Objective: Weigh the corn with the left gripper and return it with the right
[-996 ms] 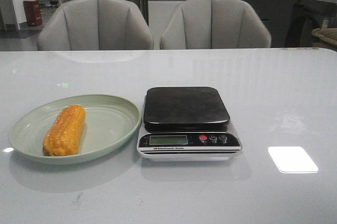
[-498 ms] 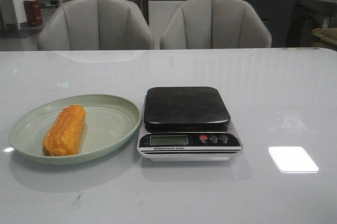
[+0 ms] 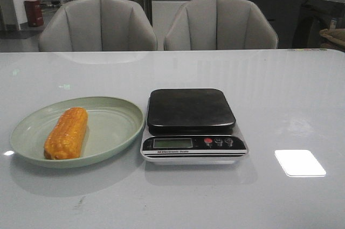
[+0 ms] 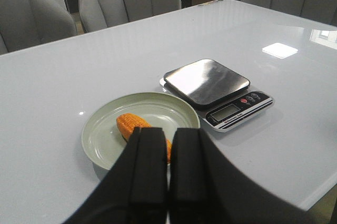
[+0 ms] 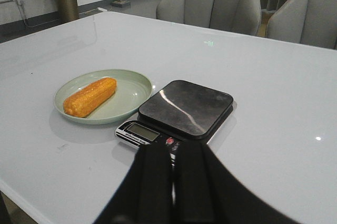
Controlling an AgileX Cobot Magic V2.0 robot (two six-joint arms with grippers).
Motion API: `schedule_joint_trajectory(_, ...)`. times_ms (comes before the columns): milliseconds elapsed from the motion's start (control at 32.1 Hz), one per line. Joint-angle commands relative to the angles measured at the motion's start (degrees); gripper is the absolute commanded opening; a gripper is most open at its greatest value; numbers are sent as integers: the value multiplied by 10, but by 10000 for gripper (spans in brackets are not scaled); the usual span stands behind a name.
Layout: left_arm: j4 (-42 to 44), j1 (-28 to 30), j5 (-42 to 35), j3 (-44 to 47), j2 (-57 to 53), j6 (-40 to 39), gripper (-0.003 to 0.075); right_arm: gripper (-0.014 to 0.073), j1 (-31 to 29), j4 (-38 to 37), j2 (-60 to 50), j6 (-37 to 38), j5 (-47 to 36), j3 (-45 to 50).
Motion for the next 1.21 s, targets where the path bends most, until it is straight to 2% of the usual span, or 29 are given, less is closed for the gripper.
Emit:
schedule_joint_trajectory(0, 3, 1, -48, -15, -3, -1, 114, 175, -3, -7, 7, -4, -42, -17)
schedule_joint_trajectory(187, 3, 1, -46, -10, -3, -1, 114, 175, -3, -7, 7, -4, -42, -17)
schedule_joint_trajectory(280, 2, 27, -50, -3, -3, 0, 114, 175, -3, -7, 7, -4, -42, -17)
schedule_joint_trajectory(498, -15, 186, -113, 20, -3, 7, 114, 175, -3, -7, 7, -4, -43, -17)
schedule_joint_trajectory(592, -15, 254, -182, 52, -3, 9, 114, 175, -3, -7, 7, -4, -43, -17)
schedule_joint_trajectory(747, -2, 331, -292, 143, -9, 9, 114, 175, -3, -7, 7, -4, -43, -17)
schedule_joint_trajectory(903, -2, 369, -412, 231, -12, 9, 114, 175, -3, -7, 7, -4, -43, -17)
schedule_joint_trajectory(1027, -5, 393, -393, 230, -12, 9, 114, 175, -3, -7, 7, -4, -43, -17)
schedule_joint_trajectory(1183, -5, 383, -382, 229, -12, 9, 114, 175, -3, -7, 7, -4, -43, -17)
